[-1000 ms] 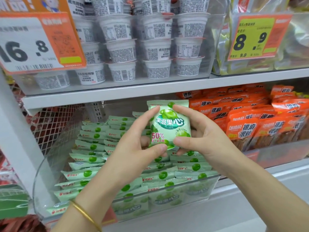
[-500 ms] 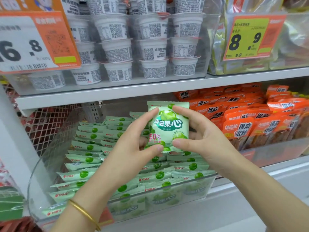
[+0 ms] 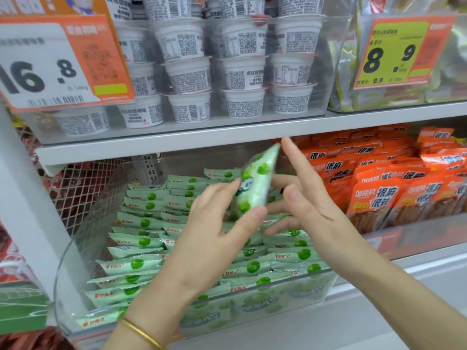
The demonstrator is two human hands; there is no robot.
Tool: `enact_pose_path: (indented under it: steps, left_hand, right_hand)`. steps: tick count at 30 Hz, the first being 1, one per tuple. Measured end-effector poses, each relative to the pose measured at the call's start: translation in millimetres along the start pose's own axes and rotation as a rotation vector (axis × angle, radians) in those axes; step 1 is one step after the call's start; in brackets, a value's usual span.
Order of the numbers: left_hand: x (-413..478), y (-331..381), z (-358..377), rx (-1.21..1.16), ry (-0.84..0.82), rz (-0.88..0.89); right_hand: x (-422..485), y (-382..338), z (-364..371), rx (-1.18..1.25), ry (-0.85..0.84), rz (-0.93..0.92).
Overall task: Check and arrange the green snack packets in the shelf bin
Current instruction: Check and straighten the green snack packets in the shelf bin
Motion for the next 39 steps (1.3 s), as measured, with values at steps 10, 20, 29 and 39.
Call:
enact_pose_path:
  steps: [10, 20, 29, 39]
  left_hand:
    - [0, -4, -3, -0.479, -0.114, -0.086]
    - [-9, 7, 7, -0.483, -0.212, 0.009]
    - [-1, 1, 4, -0.61, -0.045, -0.14]
    - [16, -50, 9, -1.072, 0.152, -0.648]
  right_hand:
    - [3, 9, -17, -0.253, 0.193, 0.089]
    - [-1, 18, -12, 0.272, 0.22, 0.21]
    - [-4, 14, -25, 0.247, 0.306, 0.228]
    - [6, -7, -29, -0.406, 0.122, 0.052]
Point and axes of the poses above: each hand's wrist, its own x-axis towards the middle knuckle, its own z-axis out of the palm, y = z × x, the point moved 8 cm from there along x, towards the middle knuckle, and after that the axes turned 8 degrees about -z, right-handed, at the moved point
